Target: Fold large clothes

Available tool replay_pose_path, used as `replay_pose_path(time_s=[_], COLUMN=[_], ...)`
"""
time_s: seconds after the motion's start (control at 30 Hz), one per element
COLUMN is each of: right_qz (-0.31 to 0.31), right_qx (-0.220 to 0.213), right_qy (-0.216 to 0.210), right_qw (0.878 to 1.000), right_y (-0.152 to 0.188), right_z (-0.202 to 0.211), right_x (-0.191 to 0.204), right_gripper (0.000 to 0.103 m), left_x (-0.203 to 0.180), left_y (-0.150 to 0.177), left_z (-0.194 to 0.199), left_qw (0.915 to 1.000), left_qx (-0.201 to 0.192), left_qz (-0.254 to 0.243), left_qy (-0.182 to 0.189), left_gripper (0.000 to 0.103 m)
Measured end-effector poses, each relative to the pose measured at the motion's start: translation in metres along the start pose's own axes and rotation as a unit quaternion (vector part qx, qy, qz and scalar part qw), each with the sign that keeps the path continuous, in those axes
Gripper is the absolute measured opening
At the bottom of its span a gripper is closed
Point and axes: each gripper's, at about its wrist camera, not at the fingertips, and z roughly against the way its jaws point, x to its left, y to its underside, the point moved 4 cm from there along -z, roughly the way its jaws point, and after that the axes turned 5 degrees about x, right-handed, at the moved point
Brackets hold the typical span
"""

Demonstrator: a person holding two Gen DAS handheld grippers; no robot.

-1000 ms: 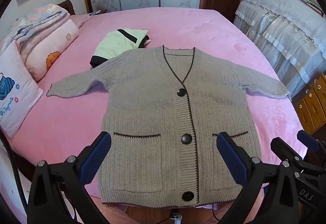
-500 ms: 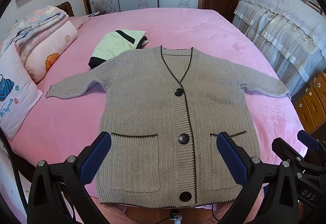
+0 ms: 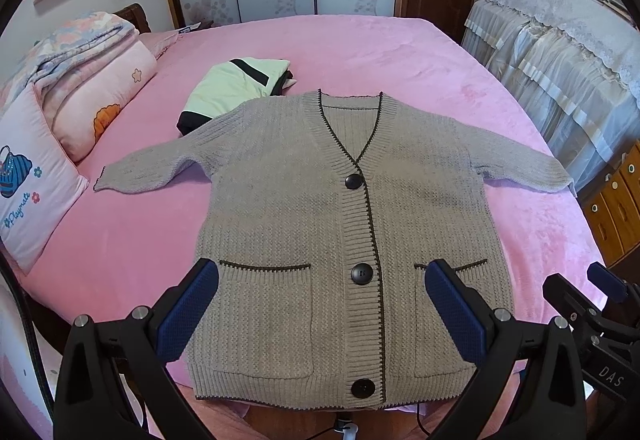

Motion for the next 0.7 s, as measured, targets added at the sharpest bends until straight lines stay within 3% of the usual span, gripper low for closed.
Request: replay_pose_path(time_s=[0.43,0.7], right_qz=[-0.015,-0.015], right_qx=[-0.004,-0.032], right_qy=[-0.008,-0.001], right_qw=[1.0,0.999], right_y=[-0.007,-0.021], right_z=[-0.004,0.006], right_x=[-0.025,-0.04], right_gripper=[0.094,0.094], left_x=[-0.021,-0.037], left_y=[-0.012,-0.023], left_z=[-0.001,-0.003], left_qw=[0.9997,0.9993], left_qx=[-0.01,-0.017], left_qz=[-0.019,-0.029], left_qy=[-0.015,-0.015], left_gripper=[0.103,0.103])
